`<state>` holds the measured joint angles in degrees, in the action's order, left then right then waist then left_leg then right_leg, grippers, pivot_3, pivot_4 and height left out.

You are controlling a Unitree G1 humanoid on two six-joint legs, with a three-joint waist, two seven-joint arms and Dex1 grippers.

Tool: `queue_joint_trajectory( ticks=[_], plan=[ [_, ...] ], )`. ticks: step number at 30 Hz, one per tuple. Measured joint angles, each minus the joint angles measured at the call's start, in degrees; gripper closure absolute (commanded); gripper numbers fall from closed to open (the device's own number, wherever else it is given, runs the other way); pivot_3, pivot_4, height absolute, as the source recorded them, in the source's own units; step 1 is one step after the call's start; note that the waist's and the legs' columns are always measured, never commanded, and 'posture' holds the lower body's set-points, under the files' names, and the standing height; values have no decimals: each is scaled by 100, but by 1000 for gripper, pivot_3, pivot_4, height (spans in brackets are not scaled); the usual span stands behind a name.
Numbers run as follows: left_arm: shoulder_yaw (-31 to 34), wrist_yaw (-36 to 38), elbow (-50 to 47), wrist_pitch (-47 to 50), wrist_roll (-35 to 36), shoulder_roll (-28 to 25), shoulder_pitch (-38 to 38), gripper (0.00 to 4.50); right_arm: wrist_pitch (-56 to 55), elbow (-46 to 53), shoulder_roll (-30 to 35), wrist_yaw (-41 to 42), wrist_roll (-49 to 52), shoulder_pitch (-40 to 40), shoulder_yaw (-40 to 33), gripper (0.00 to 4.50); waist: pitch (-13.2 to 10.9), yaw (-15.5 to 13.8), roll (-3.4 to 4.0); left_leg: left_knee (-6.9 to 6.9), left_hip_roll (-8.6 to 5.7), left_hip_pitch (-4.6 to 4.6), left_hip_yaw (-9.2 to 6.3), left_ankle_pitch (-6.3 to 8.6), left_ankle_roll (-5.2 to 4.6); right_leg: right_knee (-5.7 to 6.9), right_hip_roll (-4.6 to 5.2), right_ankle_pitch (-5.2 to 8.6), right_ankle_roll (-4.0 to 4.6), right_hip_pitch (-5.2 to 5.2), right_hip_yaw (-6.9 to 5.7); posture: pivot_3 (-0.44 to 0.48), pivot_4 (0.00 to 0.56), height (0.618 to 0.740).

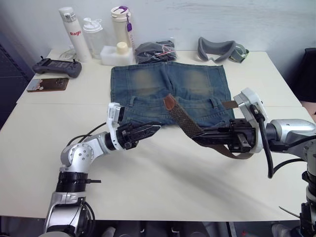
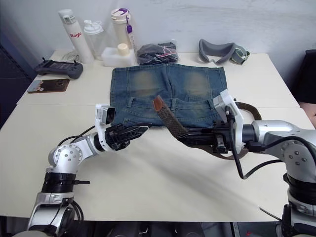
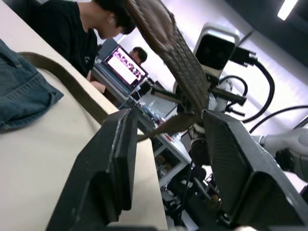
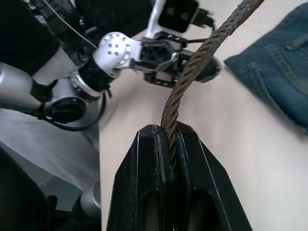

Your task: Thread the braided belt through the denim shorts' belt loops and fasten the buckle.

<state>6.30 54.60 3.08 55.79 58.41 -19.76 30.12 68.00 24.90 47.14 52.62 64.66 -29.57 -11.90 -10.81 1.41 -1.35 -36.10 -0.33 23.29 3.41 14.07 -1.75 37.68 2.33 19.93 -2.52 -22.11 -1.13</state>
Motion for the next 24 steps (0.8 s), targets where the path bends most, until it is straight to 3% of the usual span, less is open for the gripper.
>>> queue_joint_trajectory(
  ticks=[12,17,22,24],
  plan=[
    [204,-335,40,429,465,669,471,2285,-51,172,80,-284,325,171,31,4500,-1,11,-2,0,0,0,2,0,0,-2,-3,-1,-5,3,-1,0,150,738],
    [213,-393,63,564,501,705,547,4418,-77,186,92,-389,291,245,34,4500,-2,1,-3,0,0,-1,2,-2,3,-2,-5,0,-6,3,-1,0,150,738],
    [-98,35,-30,453,319,533,541,4473,-231,141,92,-693,-2,357,72,4500,-2,-1,-3,2,0,-1,3,-4,7,-4,-4,0,-6,4,-1,0,150,738],
    [-202,142,-33,401,260,541,541,4500,-290,121,50,-824,-14,363,56,3610,-2,-4,-3,2,0,-1,2,-4,8,-5,-5,0,-6,3,-1,0,150,738]
  ],
)
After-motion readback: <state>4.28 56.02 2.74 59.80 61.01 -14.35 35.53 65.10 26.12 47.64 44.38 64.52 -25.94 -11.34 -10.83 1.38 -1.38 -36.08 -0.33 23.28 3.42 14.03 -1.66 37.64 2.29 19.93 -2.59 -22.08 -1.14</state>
